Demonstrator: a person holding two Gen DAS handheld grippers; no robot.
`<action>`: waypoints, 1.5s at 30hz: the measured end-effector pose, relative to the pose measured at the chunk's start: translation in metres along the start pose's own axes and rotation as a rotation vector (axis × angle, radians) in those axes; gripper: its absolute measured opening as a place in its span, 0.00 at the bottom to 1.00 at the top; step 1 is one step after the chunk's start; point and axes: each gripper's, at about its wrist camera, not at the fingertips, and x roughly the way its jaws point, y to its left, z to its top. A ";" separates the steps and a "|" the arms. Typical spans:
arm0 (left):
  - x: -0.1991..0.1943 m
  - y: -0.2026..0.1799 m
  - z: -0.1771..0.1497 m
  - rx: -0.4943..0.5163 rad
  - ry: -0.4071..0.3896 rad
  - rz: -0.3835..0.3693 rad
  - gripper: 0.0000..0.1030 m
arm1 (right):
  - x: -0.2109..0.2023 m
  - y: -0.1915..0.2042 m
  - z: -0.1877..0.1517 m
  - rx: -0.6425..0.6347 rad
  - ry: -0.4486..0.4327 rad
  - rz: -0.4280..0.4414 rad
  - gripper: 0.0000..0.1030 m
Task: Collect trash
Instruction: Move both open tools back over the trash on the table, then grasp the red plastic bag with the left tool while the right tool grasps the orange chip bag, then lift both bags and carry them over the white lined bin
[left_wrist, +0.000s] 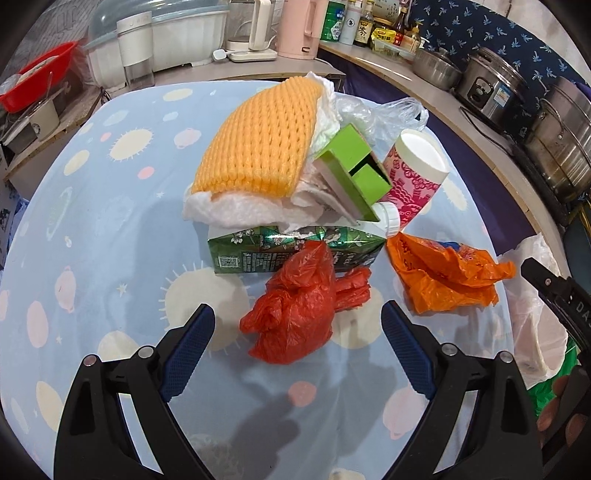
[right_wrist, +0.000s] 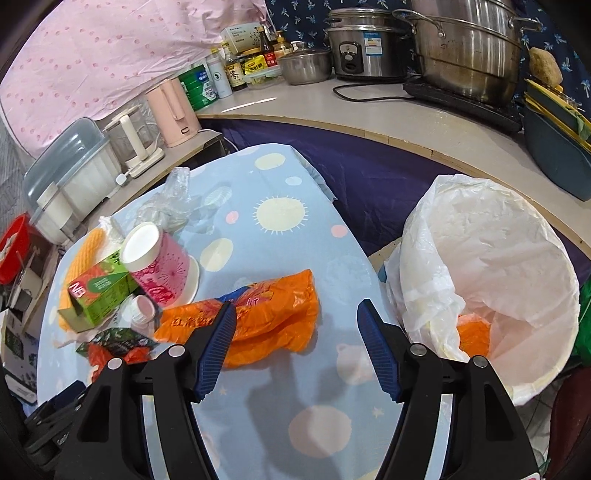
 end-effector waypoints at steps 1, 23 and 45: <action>0.003 0.001 0.001 -0.001 0.004 -0.001 0.85 | 0.004 0.000 0.001 0.002 0.005 0.000 0.63; 0.025 0.006 -0.002 -0.009 0.053 -0.013 0.53 | 0.055 0.009 -0.018 -0.018 0.112 0.028 0.31; -0.055 -0.022 -0.014 0.033 -0.023 -0.103 0.34 | -0.054 -0.012 -0.009 -0.003 -0.059 0.071 0.17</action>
